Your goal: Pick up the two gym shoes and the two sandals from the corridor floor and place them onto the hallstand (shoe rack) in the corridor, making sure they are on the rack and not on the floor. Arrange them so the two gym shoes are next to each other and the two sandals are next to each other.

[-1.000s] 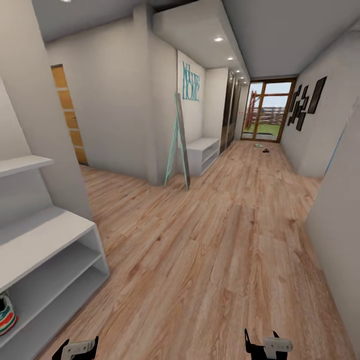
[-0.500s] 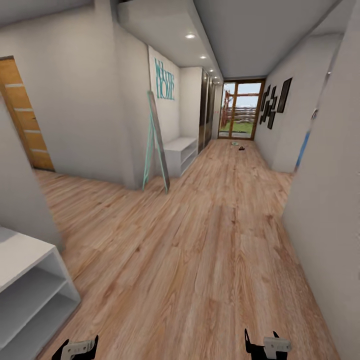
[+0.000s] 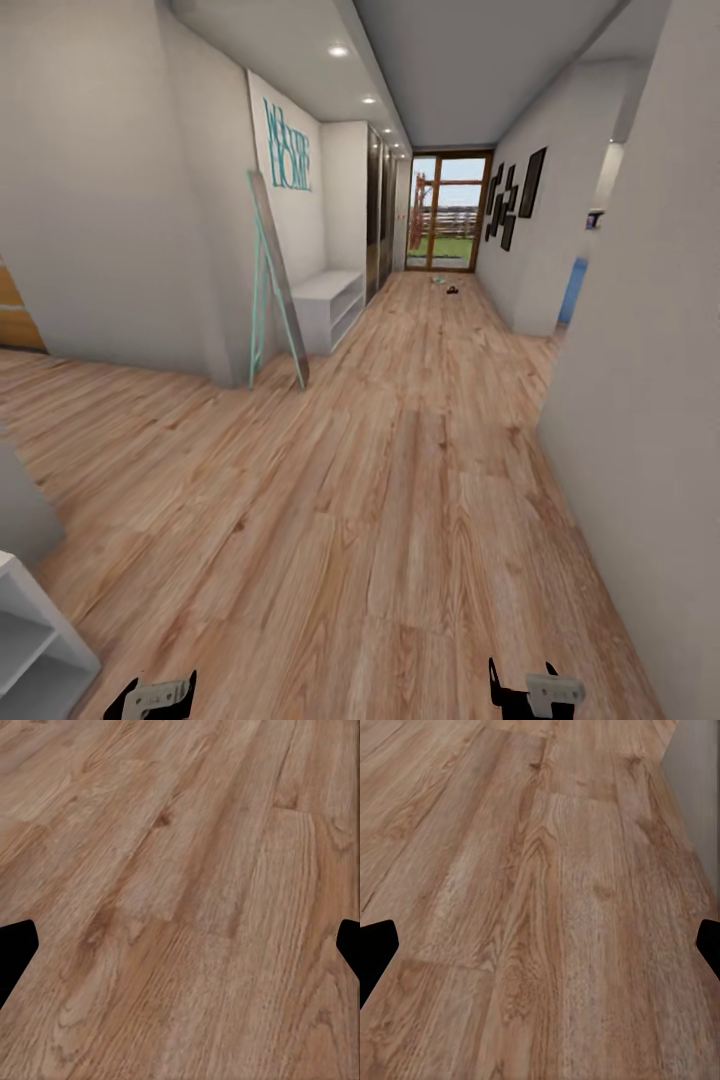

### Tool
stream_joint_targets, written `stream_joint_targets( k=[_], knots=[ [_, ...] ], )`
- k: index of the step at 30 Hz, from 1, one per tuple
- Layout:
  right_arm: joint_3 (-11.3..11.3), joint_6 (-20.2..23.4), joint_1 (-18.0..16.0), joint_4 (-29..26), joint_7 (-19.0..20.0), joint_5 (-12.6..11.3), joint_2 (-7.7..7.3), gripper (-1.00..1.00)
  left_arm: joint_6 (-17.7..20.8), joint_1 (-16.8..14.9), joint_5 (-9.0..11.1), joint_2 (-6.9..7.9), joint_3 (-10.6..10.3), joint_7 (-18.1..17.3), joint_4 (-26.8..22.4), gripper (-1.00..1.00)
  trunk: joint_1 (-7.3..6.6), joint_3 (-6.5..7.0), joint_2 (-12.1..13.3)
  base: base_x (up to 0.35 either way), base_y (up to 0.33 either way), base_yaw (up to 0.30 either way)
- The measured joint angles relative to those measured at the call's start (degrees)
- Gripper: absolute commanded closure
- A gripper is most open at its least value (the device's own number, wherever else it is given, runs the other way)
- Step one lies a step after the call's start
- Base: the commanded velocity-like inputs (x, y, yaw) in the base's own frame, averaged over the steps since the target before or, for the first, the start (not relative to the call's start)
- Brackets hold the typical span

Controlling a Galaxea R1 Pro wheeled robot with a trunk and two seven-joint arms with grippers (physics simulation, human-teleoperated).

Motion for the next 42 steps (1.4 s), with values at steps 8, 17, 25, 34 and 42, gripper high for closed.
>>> stream_joint_targets(
  k=[8,17,25,34,42],
  knots=[
    [0.0,0.02,0.0,0.05,0.02,0.0,0.04,-1.0,-0.01,0.0,0.0,0.0,0.0,0.0,0.0,-1.0,0.0,-0.67,0.0,0.337,0.0,-0.155],
    [0.07,0.02,0.0,0.06,0.17,0.03,0.09,-1.0,-0.01,-0.01,0.0,0.0,0.06,0.0,-0.01,-1.0,0.0,-1.46,0.0,0.337,0.0,-0.123],
    [0.07,0.06,0.0,0.06,0.19,0.07,0.09,-1.0,-0.04,-0.01,0.0,0.0,0.06,0.0,-0.01,-1.0,0.0,-2.17,0.0,0.337,0.0,-0.118],
    [0.07,0.05,-0.01,0.06,0.23,0.08,0.09,-1.0,0.01,0.02,0.0,0.0,0.05,0.0,-0.01,-1.0,0.0,-2.98,0.0,0.337,0.0,-0.114],
    [0.08,0.05,-0.01,0.07,0.22,0.08,0.09,-1.0,0.01,0.02,0.0,0.0,0.07,0.01,-0.01,-1.0,0.0,-3.69,0.0,0.337,0.0,-0.045]
  ],
)
